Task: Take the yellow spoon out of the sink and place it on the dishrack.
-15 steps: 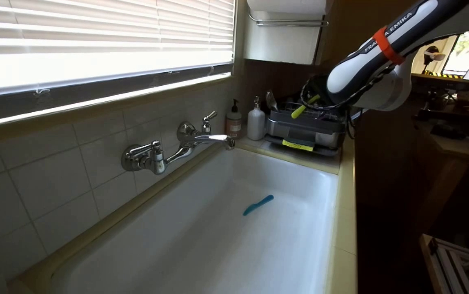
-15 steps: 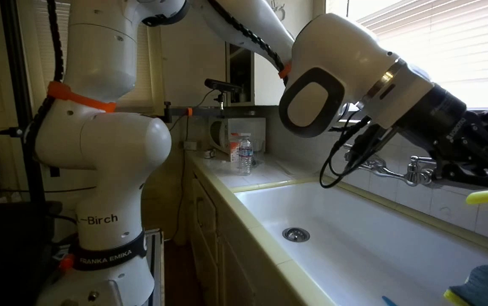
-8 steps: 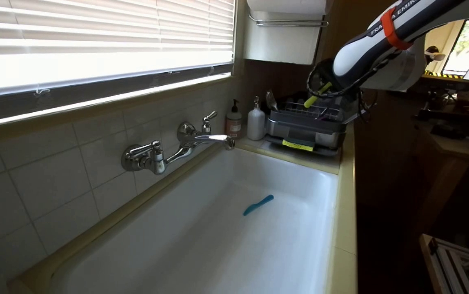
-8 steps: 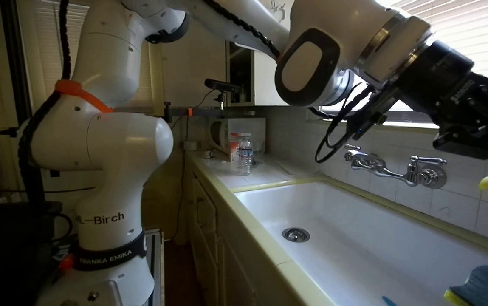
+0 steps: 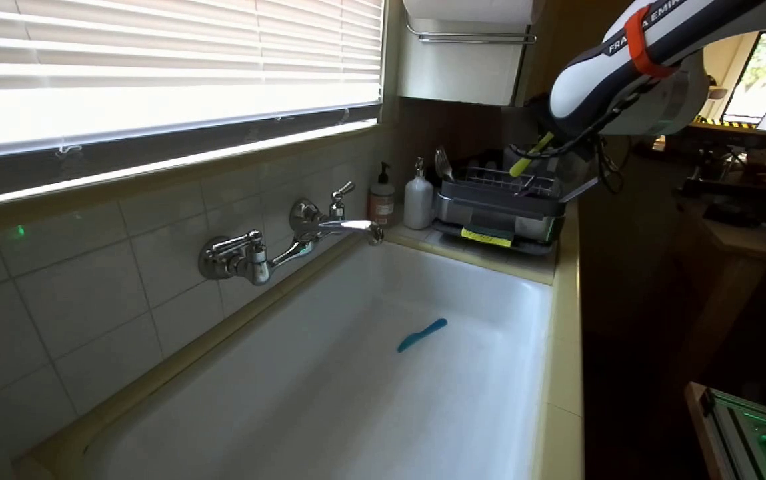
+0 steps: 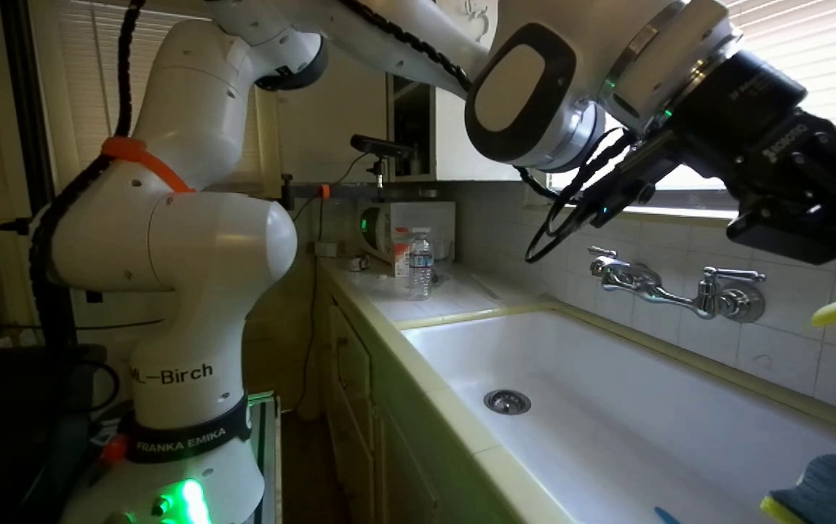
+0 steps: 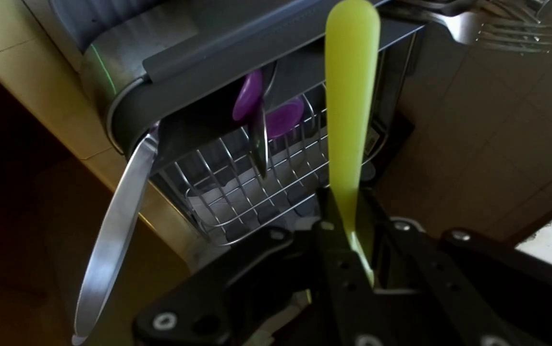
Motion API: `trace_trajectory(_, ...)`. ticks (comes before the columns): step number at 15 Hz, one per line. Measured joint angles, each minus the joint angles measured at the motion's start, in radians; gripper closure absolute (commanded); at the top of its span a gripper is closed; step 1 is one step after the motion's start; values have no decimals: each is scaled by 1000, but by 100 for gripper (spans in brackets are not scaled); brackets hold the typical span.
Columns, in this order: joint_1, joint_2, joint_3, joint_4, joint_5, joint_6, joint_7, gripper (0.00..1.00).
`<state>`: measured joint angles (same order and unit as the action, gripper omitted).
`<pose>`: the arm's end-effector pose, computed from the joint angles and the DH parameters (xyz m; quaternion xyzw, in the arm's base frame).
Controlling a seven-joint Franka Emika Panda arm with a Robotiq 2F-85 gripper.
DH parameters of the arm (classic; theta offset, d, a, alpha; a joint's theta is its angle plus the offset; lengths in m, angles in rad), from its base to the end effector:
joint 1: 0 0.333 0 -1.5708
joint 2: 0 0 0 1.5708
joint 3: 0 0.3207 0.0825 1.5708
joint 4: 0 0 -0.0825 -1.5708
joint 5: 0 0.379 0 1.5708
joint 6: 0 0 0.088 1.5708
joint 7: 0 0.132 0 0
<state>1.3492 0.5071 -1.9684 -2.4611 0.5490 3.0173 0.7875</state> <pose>0.4103 -0.3010 0.4527 0.5725 -0.7084 0.4093 0.0529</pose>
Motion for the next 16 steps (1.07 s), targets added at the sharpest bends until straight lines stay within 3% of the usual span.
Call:
trace_trajectory(2, 0, 0, 0, 0, 0, 0, 0, 85)
trace_trajectory(3, 0, 0, 0, 0, 0, 0, 0, 96)
trace_trajectory(6, -22, 4, 20, 5, 0, 1, 0, 96)
trace_trajectory(16, -323, 62, 257, 115, 0, 35, 2, 96)
